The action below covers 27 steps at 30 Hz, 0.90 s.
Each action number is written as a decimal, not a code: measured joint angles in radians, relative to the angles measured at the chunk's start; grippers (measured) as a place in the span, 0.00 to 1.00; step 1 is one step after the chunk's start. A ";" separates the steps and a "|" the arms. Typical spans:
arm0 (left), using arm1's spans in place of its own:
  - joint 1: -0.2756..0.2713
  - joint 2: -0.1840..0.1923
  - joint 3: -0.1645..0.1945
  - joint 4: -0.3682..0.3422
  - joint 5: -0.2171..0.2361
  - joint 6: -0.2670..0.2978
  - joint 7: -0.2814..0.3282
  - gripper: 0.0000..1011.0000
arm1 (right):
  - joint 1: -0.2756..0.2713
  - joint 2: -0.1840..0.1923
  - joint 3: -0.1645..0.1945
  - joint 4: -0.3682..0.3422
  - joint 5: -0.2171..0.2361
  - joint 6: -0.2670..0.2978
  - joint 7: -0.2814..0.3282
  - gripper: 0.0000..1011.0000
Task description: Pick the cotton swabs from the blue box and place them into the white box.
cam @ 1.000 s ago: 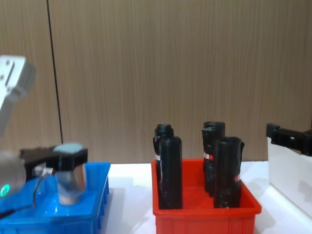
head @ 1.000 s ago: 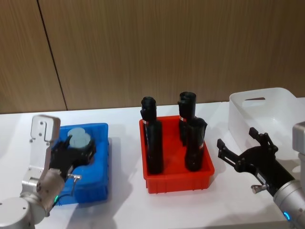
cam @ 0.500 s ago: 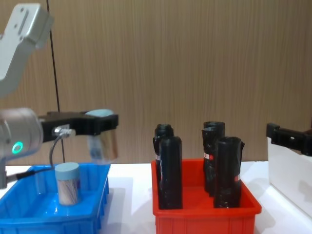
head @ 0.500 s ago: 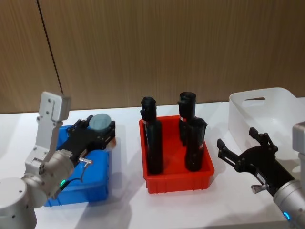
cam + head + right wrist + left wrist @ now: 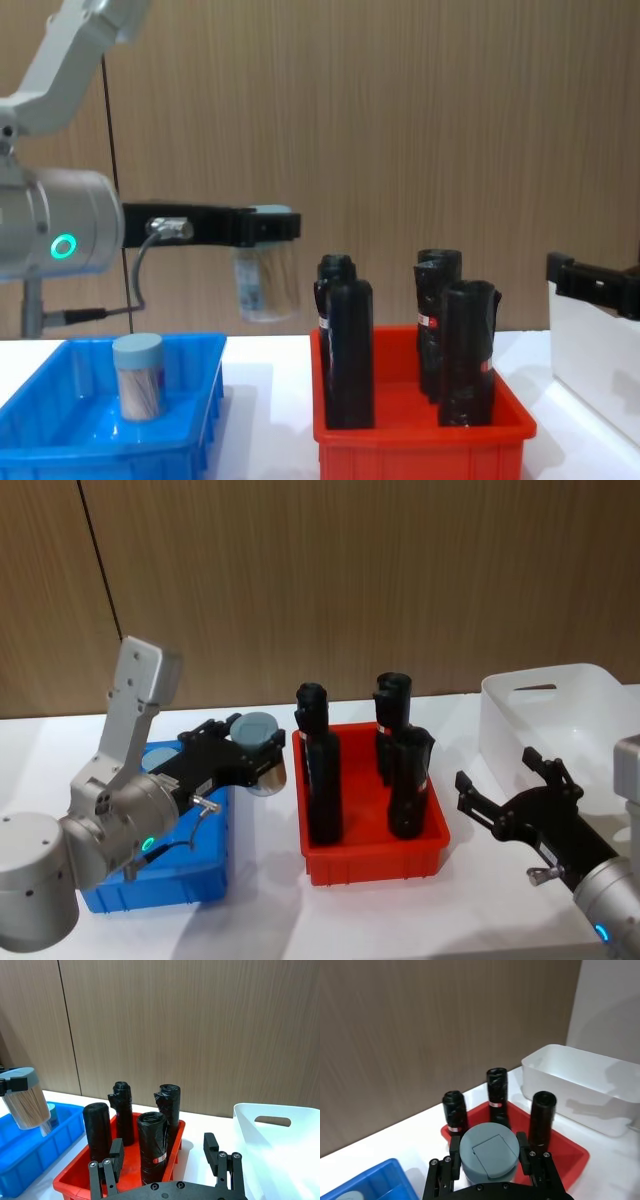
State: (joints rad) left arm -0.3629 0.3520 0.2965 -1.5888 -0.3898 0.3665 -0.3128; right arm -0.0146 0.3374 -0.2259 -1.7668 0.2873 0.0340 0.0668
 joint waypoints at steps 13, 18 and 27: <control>-0.056 -0.024 0.021 -0.003 0.017 0.101 -0.108 0.66 | 0.000 0.000 0.000 0.000 0.000 0.000 0.000 0.99; -0.070 -0.030 0.027 0.001 0.022 0.116 -0.133 0.66 | 0.000 0.000 0.000 0.000 0.000 0.000 0.000 0.99; -0.086 -0.038 0.033 0.006 0.029 0.135 -0.161 0.66 | 0.000 0.000 0.000 0.000 0.000 0.000 0.000 0.99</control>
State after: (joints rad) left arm -0.4489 0.3141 0.3292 -1.5826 -0.3610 0.5014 -0.4737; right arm -0.0146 0.3375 -0.2259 -1.7667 0.2874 0.0340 0.0668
